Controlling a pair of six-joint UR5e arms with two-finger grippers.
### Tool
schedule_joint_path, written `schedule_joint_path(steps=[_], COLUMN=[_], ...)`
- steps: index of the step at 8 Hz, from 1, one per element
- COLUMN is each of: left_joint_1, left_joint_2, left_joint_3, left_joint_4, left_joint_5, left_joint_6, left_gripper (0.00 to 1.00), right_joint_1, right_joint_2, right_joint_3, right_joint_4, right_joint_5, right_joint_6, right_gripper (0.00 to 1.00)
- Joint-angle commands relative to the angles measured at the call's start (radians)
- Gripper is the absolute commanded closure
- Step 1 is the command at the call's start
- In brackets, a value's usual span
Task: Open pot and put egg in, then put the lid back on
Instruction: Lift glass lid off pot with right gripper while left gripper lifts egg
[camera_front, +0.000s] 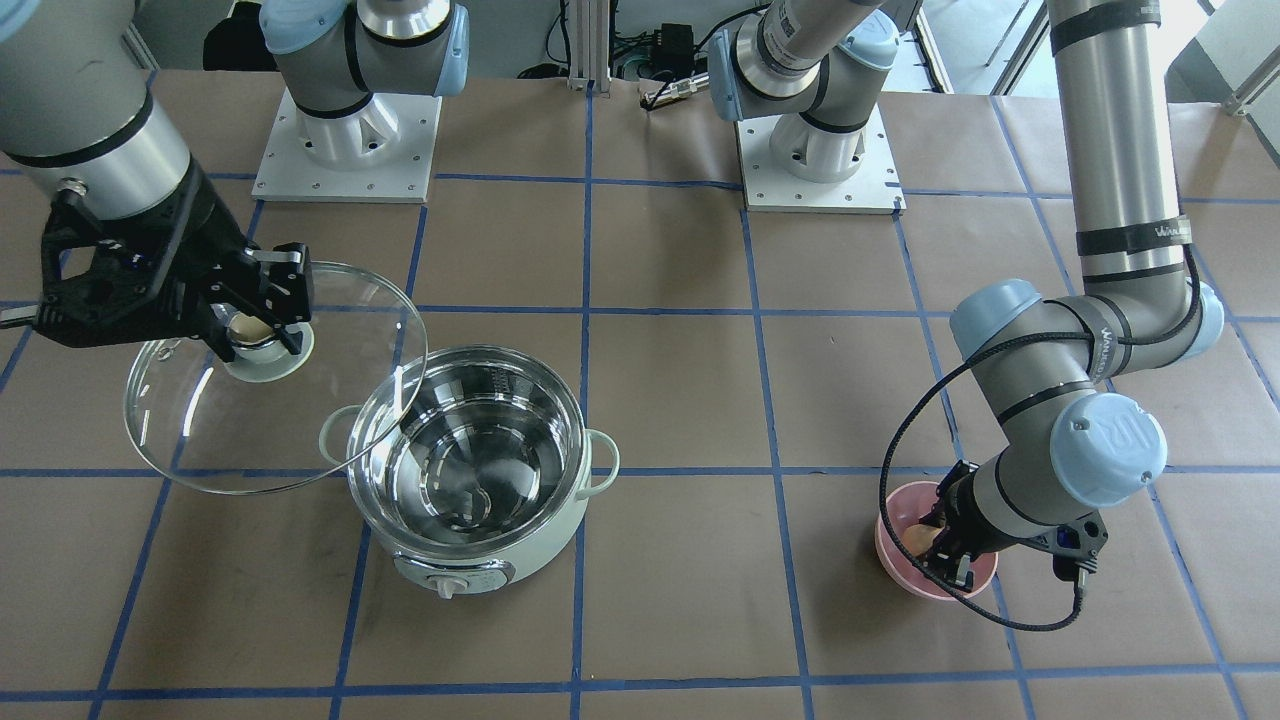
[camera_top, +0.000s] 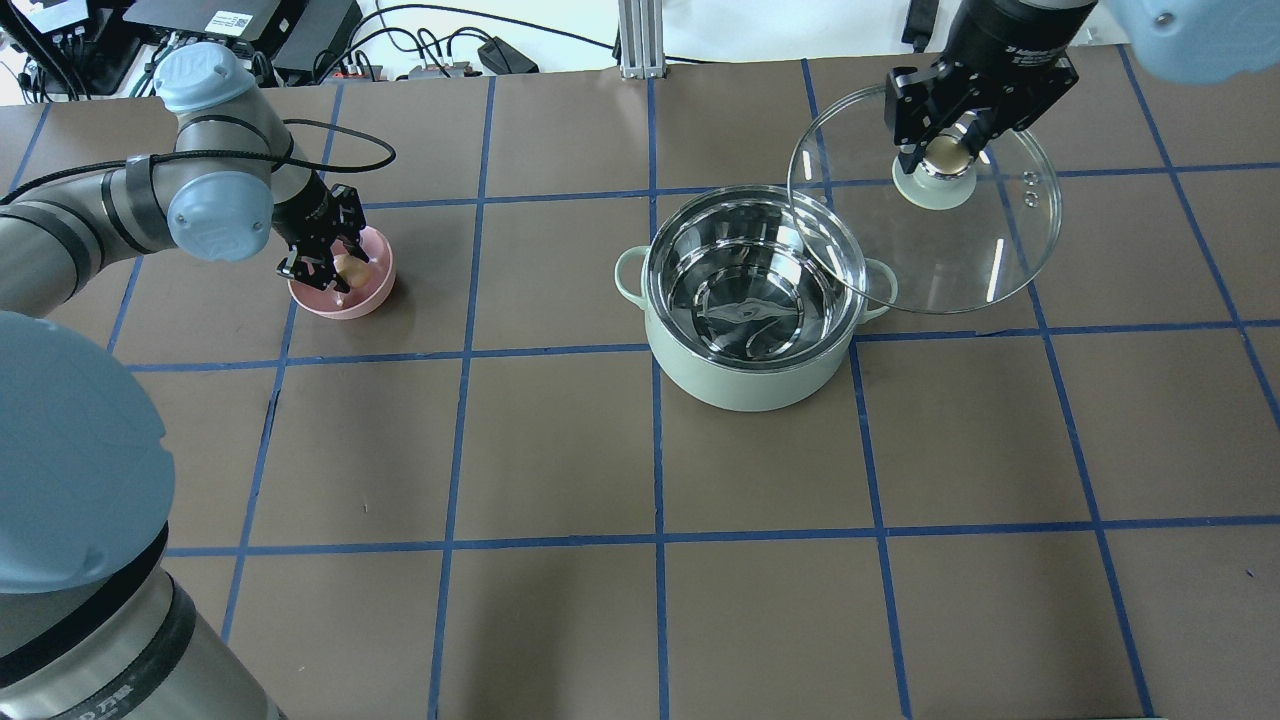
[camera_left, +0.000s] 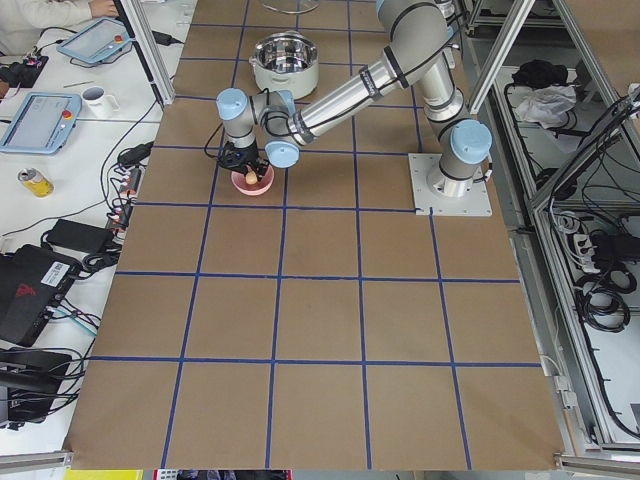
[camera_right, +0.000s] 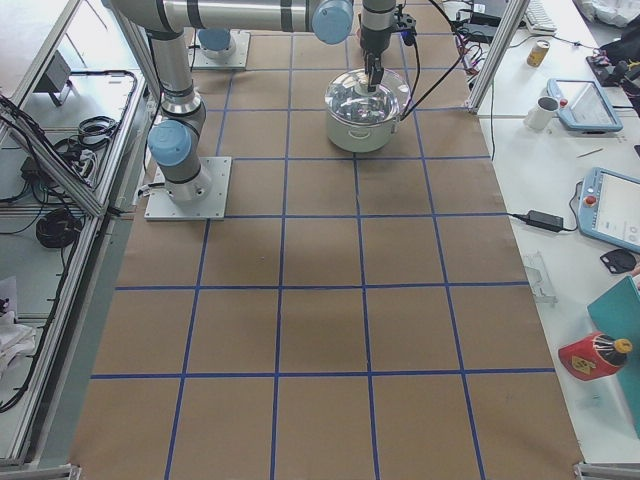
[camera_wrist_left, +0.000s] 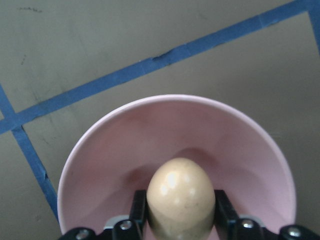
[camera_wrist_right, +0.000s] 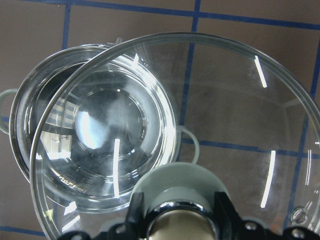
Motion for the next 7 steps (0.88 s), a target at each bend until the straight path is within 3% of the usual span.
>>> schedule_joint_path(steps=[1, 2, 4, 6, 7], left_joint_1=[0.0, -0.005, -0.07, -0.2, -0.274], left_joint_2=[0.104, 0.148, 0.201, 0.201, 0.204], left_joint_3=[0.002, 0.004, 0.071, 0.174, 0.185], left_joint_4=[-0.071, -0.146, -0.196, -0.323, -0.317], left_joint_5=[0.043, 0.054, 0.041, 0.037, 0.03], left_joint_6=[0.121, 0.289, 0.312, 0.327, 0.396], left_gripper=[1.0, 1.0, 1.0, 1.0, 1.0], right_joint_1=[-0.148, -0.176, -0.193, -0.196, -0.196], right_joint_2=[-0.002, -0.004, -0.002, -0.002, 0.01], right_joint_3=[0.001, 0.001, 0.002, 0.002, 0.002], right_joint_4=[0.01, 0.02, 0.059, 0.057, 0.053], right_joint_5=[-0.009, -0.027, -0.055, -0.052, -0.046], right_joint_6=[-0.171, -0.193, -0.239, -0.244, -0.242], right_gripper=[1.0, 1.0, 1.0, 1.0, 1.0])
